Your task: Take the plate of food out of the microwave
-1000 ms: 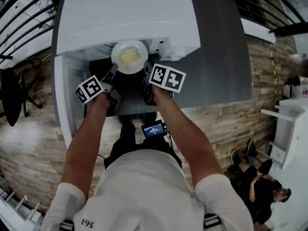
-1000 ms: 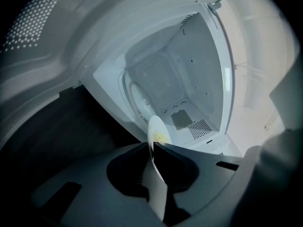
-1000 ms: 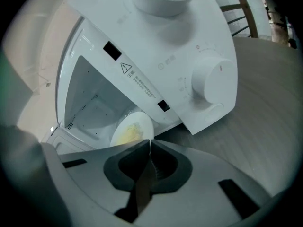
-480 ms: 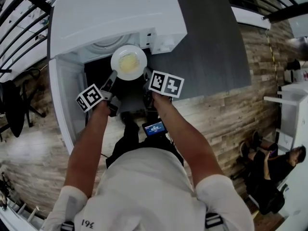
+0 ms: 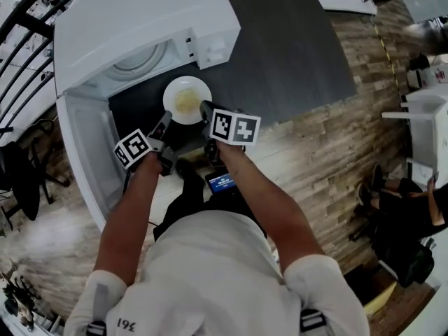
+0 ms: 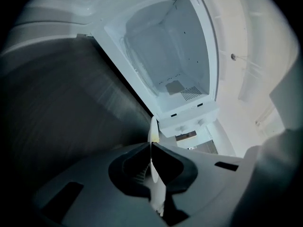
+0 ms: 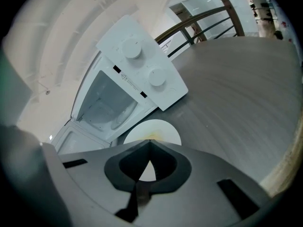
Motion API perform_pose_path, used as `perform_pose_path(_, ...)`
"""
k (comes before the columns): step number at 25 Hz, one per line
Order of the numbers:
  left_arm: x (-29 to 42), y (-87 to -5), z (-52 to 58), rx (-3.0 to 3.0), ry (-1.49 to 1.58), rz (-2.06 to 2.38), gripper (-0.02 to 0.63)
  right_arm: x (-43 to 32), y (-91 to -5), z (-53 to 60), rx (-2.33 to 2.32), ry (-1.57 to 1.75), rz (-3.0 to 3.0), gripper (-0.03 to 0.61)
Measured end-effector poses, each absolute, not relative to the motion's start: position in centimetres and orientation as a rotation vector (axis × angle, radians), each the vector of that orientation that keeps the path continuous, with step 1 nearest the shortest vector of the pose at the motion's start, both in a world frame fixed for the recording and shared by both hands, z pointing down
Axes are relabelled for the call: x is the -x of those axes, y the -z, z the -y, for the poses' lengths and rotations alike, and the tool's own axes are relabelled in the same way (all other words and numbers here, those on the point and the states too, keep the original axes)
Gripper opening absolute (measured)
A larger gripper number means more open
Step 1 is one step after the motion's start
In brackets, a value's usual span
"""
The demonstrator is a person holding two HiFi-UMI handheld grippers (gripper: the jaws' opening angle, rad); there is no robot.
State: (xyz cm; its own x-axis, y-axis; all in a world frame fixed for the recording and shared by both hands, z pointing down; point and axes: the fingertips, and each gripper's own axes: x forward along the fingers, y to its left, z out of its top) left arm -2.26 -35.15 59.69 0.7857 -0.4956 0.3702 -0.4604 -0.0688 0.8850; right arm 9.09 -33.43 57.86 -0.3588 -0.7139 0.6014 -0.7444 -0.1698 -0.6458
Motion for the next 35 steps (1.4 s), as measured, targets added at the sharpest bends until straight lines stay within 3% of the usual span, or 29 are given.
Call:
perform_pose_path(15,-5.4,-61.8,31.5,-1.719,-0.145,0.628,0.017,-20.0,-63.6,26.6,-1.911,-1.503,1.713,0.002)
perform_pose_path(35,-17.7,-62.7,29.2,-1.745,-0.383,0.497,0.018,-31.9,-63.2,24.9,-2.073,-1.636,1.682,0.014)
